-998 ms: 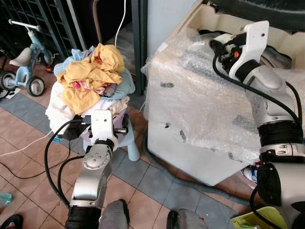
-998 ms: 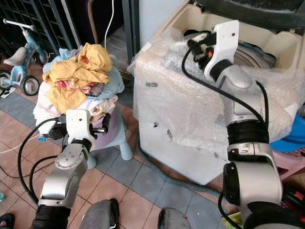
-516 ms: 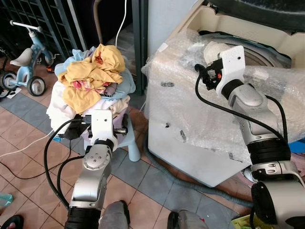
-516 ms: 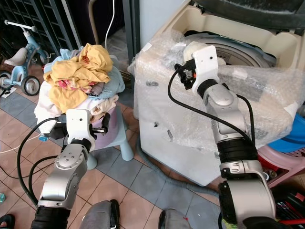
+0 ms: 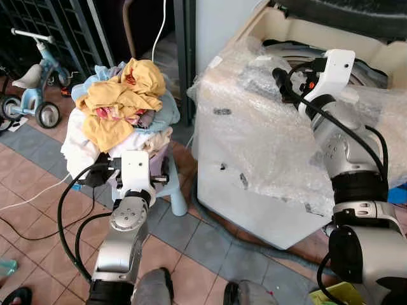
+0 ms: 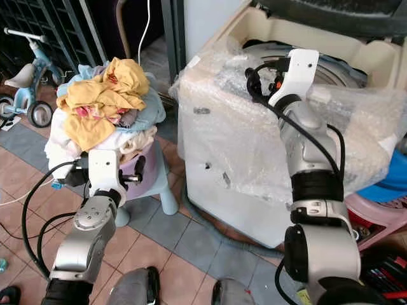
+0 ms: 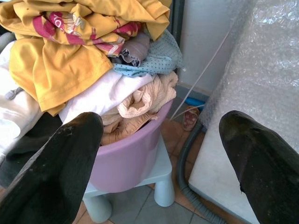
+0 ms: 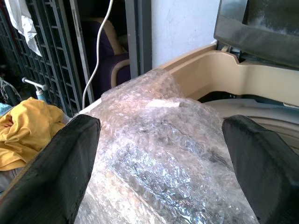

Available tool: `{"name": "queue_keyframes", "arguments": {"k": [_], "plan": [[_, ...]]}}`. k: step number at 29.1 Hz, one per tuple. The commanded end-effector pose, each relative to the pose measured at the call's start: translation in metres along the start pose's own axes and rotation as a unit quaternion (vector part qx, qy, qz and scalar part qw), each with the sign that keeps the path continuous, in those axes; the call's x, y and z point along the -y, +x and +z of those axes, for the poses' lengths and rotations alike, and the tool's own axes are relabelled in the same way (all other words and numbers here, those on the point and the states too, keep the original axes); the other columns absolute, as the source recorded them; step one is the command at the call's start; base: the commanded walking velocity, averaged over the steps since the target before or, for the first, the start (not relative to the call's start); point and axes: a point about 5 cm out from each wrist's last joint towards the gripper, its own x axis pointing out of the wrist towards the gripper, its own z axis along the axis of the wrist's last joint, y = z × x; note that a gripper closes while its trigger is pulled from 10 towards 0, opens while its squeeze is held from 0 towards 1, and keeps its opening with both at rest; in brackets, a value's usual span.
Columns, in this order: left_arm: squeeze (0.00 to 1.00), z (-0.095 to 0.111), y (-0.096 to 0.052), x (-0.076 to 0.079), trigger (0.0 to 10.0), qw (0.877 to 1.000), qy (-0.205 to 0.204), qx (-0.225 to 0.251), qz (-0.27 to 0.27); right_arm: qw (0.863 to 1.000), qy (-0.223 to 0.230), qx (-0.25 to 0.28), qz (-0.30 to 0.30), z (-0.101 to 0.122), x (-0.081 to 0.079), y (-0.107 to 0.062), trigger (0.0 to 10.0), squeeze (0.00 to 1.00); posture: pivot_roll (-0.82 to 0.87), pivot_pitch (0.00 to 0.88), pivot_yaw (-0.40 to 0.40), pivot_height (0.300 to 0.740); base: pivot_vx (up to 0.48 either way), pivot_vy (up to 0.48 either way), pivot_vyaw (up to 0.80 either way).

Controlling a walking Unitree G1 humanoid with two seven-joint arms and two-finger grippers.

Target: Clothes washing

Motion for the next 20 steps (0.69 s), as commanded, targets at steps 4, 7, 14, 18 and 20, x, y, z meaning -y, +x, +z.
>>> {"name": "queue_keyframes", "arguments": {"k": [4, 7, 14, 18, 20], "plan": [[0.00, 0.005, 0.002, 0.001, 10.0, 1.000, 0.005, 0.009, -0.004, 0.999, -0.029, 0.041, 0.011, 0.007, -0.011, -0.007, 10.0, 1.00, -0.03, 0.085, 0.020, 0.740, 0.000, 0.000, 0.00], [0.00, 0.006, 0.003, 0.002, 10.0, 1.000, 0.004, 0.010, -0.008, 0.999, -0.026, 0.010, 0.022, -0.004, -0.017, -0.007, 10.0, 1.00, -0.03, 0.085, 0.022, 0.740, 0.000, 0.000, 0.00], [0.00, 0.005, 0.002, 0.004, 10.0, 1.000, 0.003, 0.008, -0.010, 0.996, 0.006, -0.088, -0.014, -0.036, -0.009, 0.000, 10.0, 1.00, -0.02, 0.087, 0.014, 0.740, 0.000, 0.000, 0.00], [0.00, 0.004, 0.001, 0.003, 10.0, 1.000, 0.001, 0.007, -0.008, 0.987, 0.062, -0.135, -0.055, -0.051, -0.001, 0.004, 10.0, 1.00, -0.02, 0.086, 0.011, 0.740, 0.000, 0.000, 0.00], [0.00, 0.003, 0.001, 0.003, 10.0, 1.000, 0.001, 0.006, -0.007, 0.978, 0.092, -0.163, -0.094, -0.060, 0.006, 0.004, 10.0, 1.00, -0.02, 0.082, 0.007, 0.740, 0.000, 0.000, 0.00]]}}
